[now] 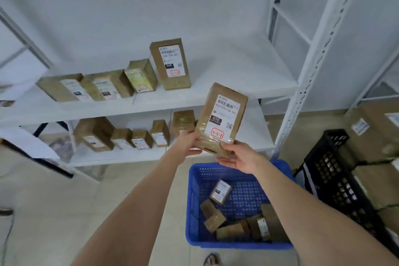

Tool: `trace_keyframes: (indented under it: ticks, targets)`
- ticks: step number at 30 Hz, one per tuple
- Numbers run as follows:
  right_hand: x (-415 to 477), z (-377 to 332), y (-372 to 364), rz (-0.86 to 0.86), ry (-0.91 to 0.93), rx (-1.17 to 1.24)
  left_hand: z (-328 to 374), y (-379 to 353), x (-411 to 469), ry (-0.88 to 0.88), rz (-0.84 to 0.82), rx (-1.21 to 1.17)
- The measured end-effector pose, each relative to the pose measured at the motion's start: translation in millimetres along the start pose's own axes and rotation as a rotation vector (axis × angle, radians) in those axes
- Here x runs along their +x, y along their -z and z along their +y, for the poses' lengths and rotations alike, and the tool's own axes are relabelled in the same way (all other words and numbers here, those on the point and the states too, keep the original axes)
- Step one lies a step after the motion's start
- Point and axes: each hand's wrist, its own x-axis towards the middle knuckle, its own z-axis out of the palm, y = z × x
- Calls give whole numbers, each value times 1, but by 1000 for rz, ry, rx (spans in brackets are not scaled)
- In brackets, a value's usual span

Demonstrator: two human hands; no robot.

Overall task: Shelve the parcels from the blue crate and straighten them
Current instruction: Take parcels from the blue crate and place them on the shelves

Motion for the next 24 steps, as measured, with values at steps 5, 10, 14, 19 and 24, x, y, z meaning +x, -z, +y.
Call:
trace_keyframes:
  ticks: [5,10,14,19,24]
  targets:
    - [-31,-25,-24,-64,114,-24,26,27,-35,-98,32,102]
    - [-48,-40,-46,-49,166,-79,43,51,-54,-228,25,161]
    - [-53,-39,-65,3,181,-101,47,67,-58,-262,16,187]
    - [-56,-33,-96,62,214,-98,46,93,-59,-267,11,236]
    - [-56,-26,-116,77,229,-85,46,115,-59,-258,-25,281]
